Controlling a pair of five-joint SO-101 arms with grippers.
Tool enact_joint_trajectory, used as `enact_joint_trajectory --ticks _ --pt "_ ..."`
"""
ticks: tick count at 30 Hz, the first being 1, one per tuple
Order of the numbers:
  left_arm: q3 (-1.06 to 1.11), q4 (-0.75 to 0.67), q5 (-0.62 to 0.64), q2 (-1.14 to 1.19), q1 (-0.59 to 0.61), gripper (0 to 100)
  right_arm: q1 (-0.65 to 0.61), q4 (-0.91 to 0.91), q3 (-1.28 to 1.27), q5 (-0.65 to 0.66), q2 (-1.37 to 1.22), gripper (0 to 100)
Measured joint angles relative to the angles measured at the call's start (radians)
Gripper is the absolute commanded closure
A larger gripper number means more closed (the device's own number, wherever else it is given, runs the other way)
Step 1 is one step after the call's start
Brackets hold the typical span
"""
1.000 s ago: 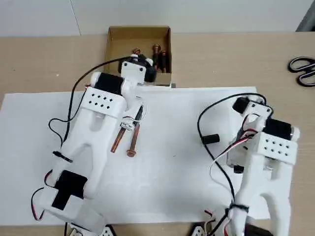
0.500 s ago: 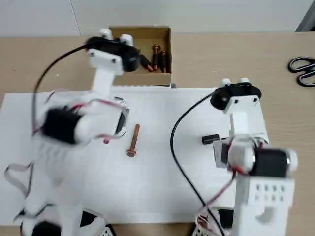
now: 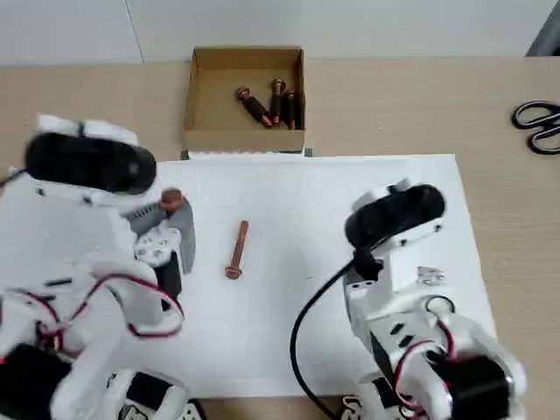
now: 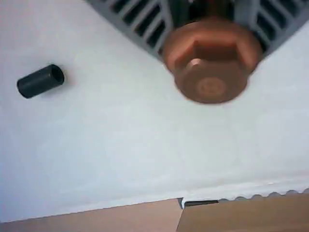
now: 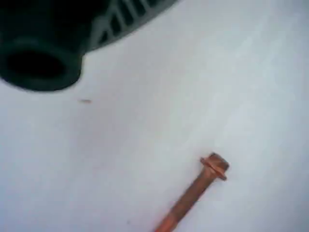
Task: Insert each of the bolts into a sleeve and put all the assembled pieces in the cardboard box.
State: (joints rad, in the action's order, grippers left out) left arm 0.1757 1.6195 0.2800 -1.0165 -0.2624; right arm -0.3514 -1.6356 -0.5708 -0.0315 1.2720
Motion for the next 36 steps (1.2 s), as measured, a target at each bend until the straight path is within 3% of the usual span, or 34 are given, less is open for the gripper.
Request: enact_joint_trajectory --ticks 10,13,20,24,29,36 --pt "0.629 -0.342 -0.015 -0.598 0.064 100 -0.204 0.212 -0.405 0.106 0.43 99.5" --pt "0.778 -0.373 -0.011 -0.769 0.092 100 -0.255 0.232 -0.516 0.114 0.523 99.5" --pt "0.848 -0.423 0.204 -0.783 0.101 100 -0.273 0.371 -0.671 0.118 0.532 99.5" --pt "0.898 -0.486 0.295 -0.787 0.095 100 -0.344 0.474 -0.764 0.118 0.532 99.5" --pt "0.98 -0.588 0.308 -0.779 0.092 100 -0.434 0.598 -0.862 0.118 0.532 99.5" --pt "1.066 -0.681 0.308 -0.779 0.012 100 -0.45 0.721 -0.957 0.118 0.532 99.5"
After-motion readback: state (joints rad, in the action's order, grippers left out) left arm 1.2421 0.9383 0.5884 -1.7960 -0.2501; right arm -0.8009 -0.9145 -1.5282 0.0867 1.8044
